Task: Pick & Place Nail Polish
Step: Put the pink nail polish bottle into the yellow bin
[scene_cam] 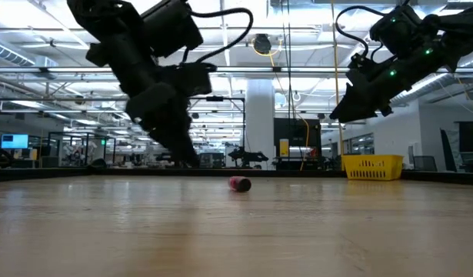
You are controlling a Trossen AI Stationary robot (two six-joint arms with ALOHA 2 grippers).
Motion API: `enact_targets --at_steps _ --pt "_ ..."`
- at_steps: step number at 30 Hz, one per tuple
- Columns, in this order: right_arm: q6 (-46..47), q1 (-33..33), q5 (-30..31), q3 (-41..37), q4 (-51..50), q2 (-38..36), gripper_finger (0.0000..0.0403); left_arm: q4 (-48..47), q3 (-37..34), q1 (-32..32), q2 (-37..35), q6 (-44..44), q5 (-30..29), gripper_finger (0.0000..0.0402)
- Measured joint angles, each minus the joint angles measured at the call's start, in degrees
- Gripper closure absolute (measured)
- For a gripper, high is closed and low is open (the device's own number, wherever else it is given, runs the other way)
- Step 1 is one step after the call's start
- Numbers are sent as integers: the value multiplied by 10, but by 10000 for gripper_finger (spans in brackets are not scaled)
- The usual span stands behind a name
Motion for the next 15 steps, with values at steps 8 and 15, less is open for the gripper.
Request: enact_targets --at_steps 8,15 --pt "27 62 -135 0 57 36 206 80 0 8 0 -53 -2 326" --pt "-13 111 -148 0 171 95 206 151 0 -1 0 1 24 213"
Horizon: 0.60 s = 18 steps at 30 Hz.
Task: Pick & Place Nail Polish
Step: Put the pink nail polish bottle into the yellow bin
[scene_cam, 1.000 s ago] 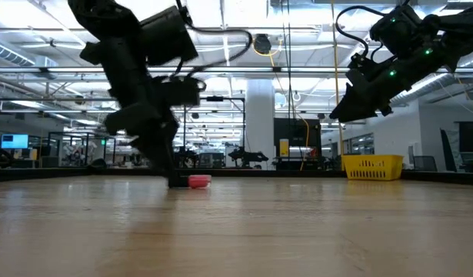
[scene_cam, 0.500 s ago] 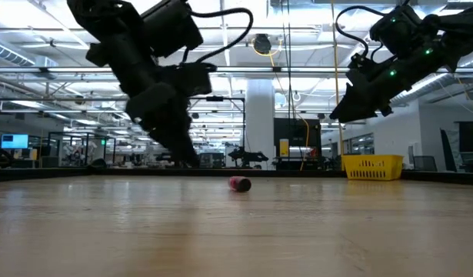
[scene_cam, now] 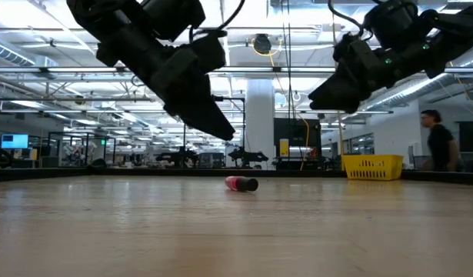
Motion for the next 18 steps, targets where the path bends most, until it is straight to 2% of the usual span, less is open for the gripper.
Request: enact_targets --at_steps 4,7,18 --pt "-4 3 0 0 16 10 206 26 0 1 11 50 -6 158" --pt "12 3 0 0 17 12 206 45 1 1 35 109 12 139" --pt "23 7 -17 0 28 26 206 50 36 2 131 200 26 169"
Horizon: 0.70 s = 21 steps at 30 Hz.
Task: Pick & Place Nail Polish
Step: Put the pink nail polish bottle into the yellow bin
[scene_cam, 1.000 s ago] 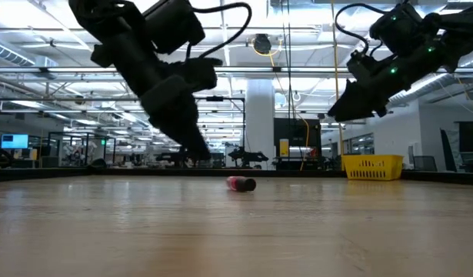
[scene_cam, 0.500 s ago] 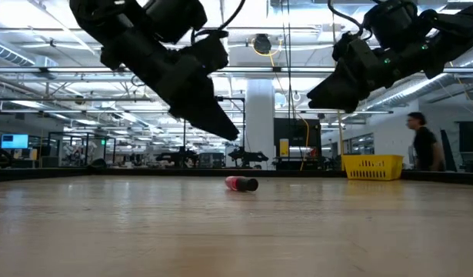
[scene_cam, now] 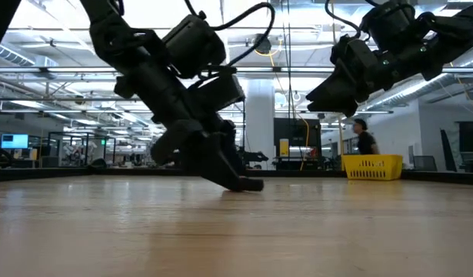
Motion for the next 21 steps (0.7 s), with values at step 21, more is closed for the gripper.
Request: enact_targets --at_steps 21 --pt "-4 0 0 0 -9 0 206 -60 18 22 17 -131 4 199"
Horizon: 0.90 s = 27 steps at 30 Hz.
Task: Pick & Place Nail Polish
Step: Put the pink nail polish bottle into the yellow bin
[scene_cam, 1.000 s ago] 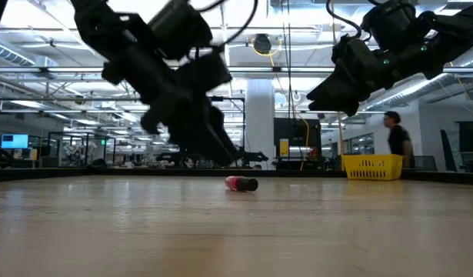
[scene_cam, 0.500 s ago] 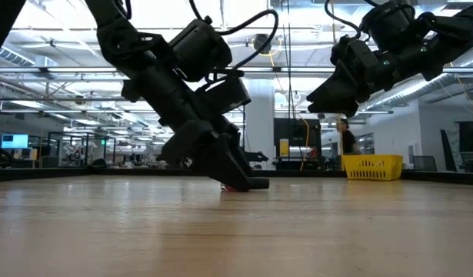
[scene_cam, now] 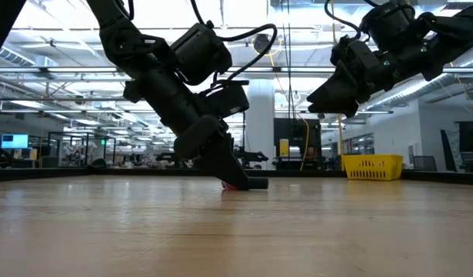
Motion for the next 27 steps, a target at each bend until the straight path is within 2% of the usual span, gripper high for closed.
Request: enact_targets --at_steps 5,11,18,22,27 --pt "0 0 0 0 0 0 206 -15 0 0 0 17 3 221" --pt "0 0 0 0 0 0 206 -24 -1 0 0 25 6 305" --pt "4 0 0 0 1 0 206 -20 -2 0 -3 41 -14 307" --pt "8 0 0 0 12 0 206 -8 -4 -8 -26 85 -103 307" --pt "38 3 1 0 40 7 206 21 -4 -20 -82 196 -279 307"
